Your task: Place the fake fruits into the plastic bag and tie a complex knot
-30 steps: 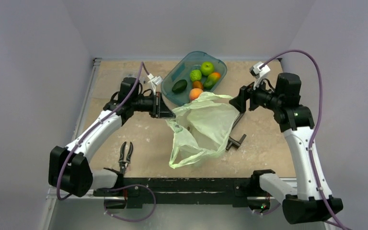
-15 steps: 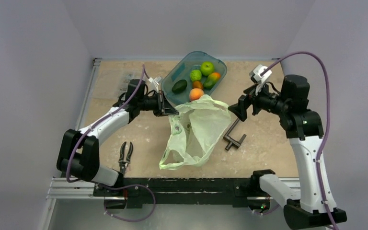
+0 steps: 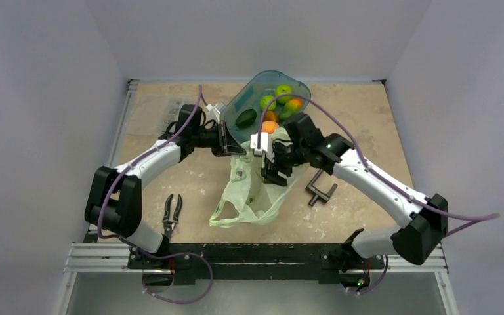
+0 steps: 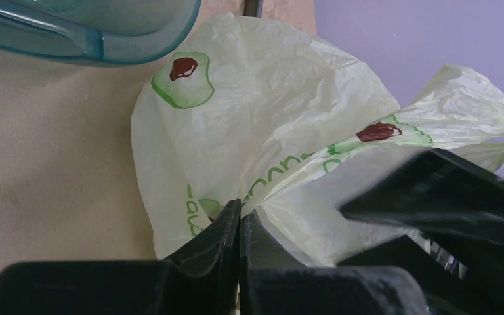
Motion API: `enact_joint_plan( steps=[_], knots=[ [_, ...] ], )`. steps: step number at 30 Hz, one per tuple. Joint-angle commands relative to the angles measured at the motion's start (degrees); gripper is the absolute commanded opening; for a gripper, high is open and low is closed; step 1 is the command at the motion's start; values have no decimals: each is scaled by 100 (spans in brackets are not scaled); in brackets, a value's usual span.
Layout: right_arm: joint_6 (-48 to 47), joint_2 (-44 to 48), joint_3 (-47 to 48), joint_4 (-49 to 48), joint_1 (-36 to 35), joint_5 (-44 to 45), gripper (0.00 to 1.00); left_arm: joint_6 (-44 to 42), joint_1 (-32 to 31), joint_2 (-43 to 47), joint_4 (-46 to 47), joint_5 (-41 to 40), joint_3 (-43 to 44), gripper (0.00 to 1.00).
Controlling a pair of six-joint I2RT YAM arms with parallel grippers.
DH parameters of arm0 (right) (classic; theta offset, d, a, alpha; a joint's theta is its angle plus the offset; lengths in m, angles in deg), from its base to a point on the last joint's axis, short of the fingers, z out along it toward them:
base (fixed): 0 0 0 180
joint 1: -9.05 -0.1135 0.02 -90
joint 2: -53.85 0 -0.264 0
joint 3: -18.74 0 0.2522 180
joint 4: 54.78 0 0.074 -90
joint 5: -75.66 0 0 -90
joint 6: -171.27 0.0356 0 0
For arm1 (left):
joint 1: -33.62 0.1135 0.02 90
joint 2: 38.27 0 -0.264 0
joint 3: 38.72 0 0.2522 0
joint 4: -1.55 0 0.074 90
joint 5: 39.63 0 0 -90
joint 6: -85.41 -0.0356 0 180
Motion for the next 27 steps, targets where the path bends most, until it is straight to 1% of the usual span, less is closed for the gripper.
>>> enact_joint_plan(
  steps=[1, 2, 3, 4, 7, 10, 12, 14, 16, 18, 22, 25, 27],
  knots=[
    [-1258, -5, -1155, 107, 9, 1122, 74, -641, 301, -178, -483, 287, 407, 0],
    [-1372, 15, -1381, 259, 12, 1198, 80, -897, 403, -226, -713, 256, 517, 0],
    [-1454, 71, -1556, 483, 15, 1218, 85, -1194, 499, -304, -971, 220, 627, 0],
    [-1503, 189, -1704, 760, 13, 1208, 87, -1533, 598, -417, -1303, 137, 767, 0],
    [-1572, 797, -2127, 1435, 10, 1206, 91, -2171, 905, -724, -1853, -126, 1032, 0],
    [-1727, 1170, -2425, 2092, 13, 1444, 93, -2631, 1086, -986, -2179, -346, 1253, 0],
    [-1708, 1349, -2632, 2238, 8, 1576, 93, -2987, 1092, -1145, -2363, -498, 1444, 0],
    [-1670, 1529, -2739, 2203, 4, 1619, 94, -3113, 1100, -1306, -2441, -583, 1633, 0],
    [-1532, 1529, -2436, 2057, 4, 1393, 95, -3118, 1046, -1429, -2444, -364, 1831, 0],
    [-1224, 1370, -1778, 1844, 5, 1086, 96, -3117, 852, -1428, -2400, -83, 2028, 0],
    [-525, 1129, -607, 976, 8, 822, 97, -3203, 372, -1272, -2352, 553, 2312, 0],
    [-359, 1085, -188, 437, 5, 731, 99, -3344, 102, -1212, -2454, 687, 2488, 0],
    [-453, 974, -115, 373, -4, 818, 99, -3242, 37, -1191, -2355, 692, 2500, 0]
  ],
)
